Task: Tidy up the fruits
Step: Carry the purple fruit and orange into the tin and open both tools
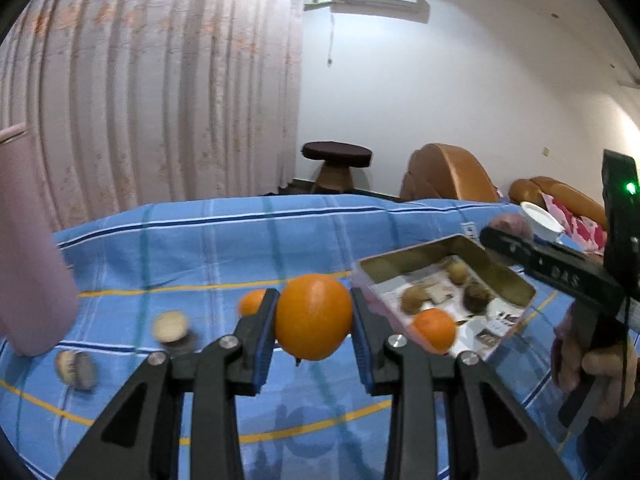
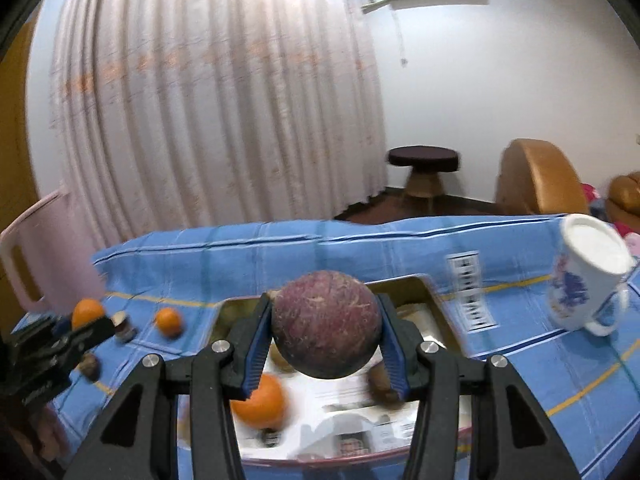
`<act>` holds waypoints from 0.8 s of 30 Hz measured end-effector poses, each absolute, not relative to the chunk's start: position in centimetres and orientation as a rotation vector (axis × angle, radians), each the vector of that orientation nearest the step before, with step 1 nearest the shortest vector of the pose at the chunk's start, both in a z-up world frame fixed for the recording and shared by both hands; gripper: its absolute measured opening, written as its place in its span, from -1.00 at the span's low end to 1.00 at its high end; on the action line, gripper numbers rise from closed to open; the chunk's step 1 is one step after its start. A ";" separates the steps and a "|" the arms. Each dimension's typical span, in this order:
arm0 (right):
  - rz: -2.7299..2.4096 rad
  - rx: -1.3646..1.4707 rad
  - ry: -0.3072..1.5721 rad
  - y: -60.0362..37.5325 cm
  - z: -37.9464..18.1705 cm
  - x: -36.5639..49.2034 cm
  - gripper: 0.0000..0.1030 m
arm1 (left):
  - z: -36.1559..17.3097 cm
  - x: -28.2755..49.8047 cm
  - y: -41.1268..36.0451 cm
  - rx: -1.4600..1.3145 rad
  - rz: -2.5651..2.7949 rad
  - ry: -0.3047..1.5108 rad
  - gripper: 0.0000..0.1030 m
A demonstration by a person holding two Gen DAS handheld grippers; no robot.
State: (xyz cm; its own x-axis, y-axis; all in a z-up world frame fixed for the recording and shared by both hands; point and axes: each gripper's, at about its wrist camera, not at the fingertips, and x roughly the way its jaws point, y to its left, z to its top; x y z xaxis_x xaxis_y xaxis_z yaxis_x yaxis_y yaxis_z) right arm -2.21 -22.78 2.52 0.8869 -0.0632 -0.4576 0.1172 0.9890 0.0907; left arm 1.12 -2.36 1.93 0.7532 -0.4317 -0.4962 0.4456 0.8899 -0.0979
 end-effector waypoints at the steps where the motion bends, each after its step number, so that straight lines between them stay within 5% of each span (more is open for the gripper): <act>1: -0.115 0.131 0.464 -24.2 2.7 -2.5 -0.01 | 2.0 1.1 -3.2 0.032 -0.489 0.536 -0.30; 24: -0.134 0.116 0.573 -28.3 0.3 0.1 0.00 | 0.2 2.2 -15.4 0.080 -0.526 0.640 -0.30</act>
